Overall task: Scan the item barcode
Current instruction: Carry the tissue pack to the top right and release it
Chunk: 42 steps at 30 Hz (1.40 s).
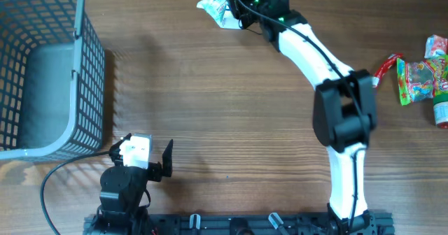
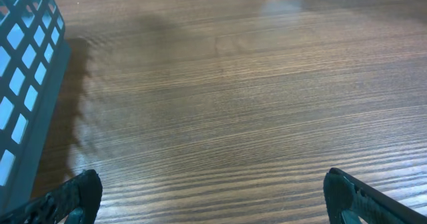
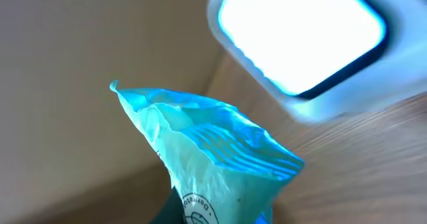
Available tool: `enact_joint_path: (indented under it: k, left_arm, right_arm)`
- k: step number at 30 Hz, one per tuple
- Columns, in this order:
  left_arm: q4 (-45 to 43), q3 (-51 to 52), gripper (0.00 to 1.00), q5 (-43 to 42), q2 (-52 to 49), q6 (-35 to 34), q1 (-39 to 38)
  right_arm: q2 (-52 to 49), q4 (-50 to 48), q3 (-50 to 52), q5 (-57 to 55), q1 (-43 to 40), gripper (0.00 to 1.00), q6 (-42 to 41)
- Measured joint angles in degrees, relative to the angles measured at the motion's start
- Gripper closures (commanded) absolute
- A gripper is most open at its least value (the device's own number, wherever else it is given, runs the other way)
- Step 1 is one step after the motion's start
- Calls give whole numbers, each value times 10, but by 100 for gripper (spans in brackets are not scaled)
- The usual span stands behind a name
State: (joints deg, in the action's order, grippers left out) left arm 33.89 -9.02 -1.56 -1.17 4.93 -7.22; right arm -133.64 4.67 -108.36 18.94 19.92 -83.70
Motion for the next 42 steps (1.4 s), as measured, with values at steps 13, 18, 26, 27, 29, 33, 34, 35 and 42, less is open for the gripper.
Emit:
enact_joint_path:
  k: [13,18,26,27,29,33,34,35,42]
  left_arm:
    - [0,0,0,0,0,0,0]
    - [0,0,0,0,0,0,0]
    - [0,0,0,0,0,0,0]
    - [0,0,0,0,0,0,0]
    - [0,0,0,0,0,0,0]
    - [0,0,0,0,0,0,0]
    - [0,0,0,0,0,0,0]
    - [0,0,0,0,0,0,0]
    - [0,0,0,0,0,0,0]
  right_arm:
    - [-49,76,-38,-7,-4,96,-9]
    - [32,268,-38,2,-49,95,85]
    - [113,408,-50,-32,-303,95,196]
    - [109,405,-45,-41,-329,95,208]
    - [95,387,-37,-51,-377,95,232]
    - [34,364,-34,-59,-450,92,263]
    - [20,360,-34,-59,-457,73,266]
    - [7,359,-32,-59,-461,46,268]
    - [-9,378,-28,-48,-463,0,291]
